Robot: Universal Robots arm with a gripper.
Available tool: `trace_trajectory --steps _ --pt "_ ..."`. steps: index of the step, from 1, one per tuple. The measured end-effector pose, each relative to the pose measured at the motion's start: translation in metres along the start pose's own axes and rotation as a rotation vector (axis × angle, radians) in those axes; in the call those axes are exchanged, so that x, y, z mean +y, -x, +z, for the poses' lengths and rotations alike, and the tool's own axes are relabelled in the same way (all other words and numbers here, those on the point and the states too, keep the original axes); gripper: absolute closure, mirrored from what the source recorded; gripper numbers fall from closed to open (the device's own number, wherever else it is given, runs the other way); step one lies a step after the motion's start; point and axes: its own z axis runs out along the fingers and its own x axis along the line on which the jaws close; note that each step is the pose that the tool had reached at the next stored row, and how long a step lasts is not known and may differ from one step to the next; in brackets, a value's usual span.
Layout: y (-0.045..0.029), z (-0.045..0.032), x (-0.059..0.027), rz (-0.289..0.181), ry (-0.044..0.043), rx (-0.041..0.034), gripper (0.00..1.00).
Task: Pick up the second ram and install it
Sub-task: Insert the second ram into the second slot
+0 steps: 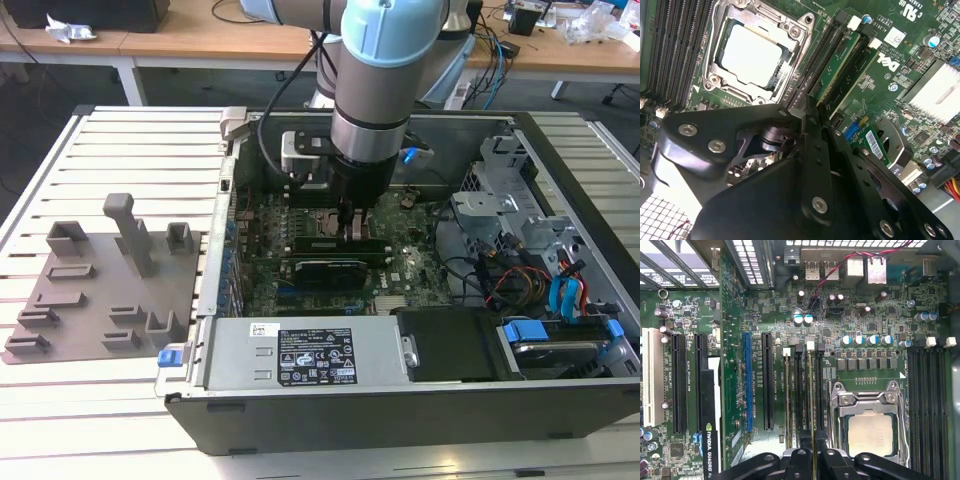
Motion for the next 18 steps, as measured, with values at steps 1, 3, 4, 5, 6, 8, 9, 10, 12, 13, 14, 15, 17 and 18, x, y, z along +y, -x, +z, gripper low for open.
trace_trajectory --steps 1,3,4,5,6,8,9,10,12,13,14,15,17,18 --pt "-0.0001 0.0011 0.0 0.008 -0.0003 -0.0014 0.87" --pt "-0.0001 0.0019 0.0 0.014 -0.0007 -0.0031 0.87" --pt "-0.0001 0.0021 0.0 0.014 -0.0007 -0.0032 0.87" --pt "-0.0001 0.0026 0.0 0.014 -0.0007 -0.0034 0.87" --pt "-0.0002 0.0031 0.0 0.014 -0.0007 -0.0032 0.87" --pt "-0.0002 0.0037 -0.0001 0.014 -0.0006 -0.0031 0.87" --pt "-0.0002 0.0039 -0.0001 0.014 -0.0006 -0.0031 0.87" --pt "-0.0003 0.0042 -0.0001 0.014 -0.0007 -0.0031 0.87" --pt "-0.0004 0.0061 -0.0001 0.013 -0.0006 -0.0029 0.87" --pt "-0.0004 0.0068 -0.0001 0.013 -0.0007 -0.0032 0.87" --pt "-0.0005 0.0081 -0.0002 0.013 -0.0006 -0.005 0.87" --pt "-0.0006 0.0093 -0.0002 0.013 -0.0003 -0.0061 0.87" --pt "-0.0006 0.0097 -0.0002 0.013 -0.0003 -0.0065 0.87" --pt "-0.0006 0.0099 -0.0002 0.013 -0.0004 -0.0068 0.87"
